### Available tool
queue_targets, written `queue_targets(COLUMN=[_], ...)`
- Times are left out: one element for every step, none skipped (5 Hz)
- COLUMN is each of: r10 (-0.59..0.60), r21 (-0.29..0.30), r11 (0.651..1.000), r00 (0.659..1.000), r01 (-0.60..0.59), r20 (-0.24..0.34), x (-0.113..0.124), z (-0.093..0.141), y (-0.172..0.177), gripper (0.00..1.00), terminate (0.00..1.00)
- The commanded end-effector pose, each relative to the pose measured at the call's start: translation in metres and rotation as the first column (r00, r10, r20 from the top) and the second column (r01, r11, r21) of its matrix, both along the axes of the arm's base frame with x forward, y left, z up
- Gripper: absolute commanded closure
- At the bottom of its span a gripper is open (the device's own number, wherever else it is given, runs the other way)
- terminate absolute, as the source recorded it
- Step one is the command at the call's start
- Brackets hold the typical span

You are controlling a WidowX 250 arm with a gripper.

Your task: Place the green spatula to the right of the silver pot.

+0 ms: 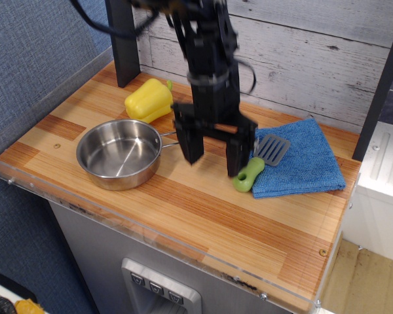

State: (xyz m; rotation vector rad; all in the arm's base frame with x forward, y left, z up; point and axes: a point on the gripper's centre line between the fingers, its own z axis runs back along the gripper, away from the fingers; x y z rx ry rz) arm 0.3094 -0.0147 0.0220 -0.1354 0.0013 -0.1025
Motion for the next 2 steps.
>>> queue_targets(r10=[-0.08, -0.098], r21=[0.038, 0.059], r11=[0.996, 0.994], r00=[0.996, 0.993], r01=[0.078, 0.094], r20=[0.049, 0.066], x=[0.022, 0.0237], z=[-0.0004, 0.0063], y=[-0.03, -0.0391], gripper=[0.0, 0.0], terminate=[0.0, 0.0])
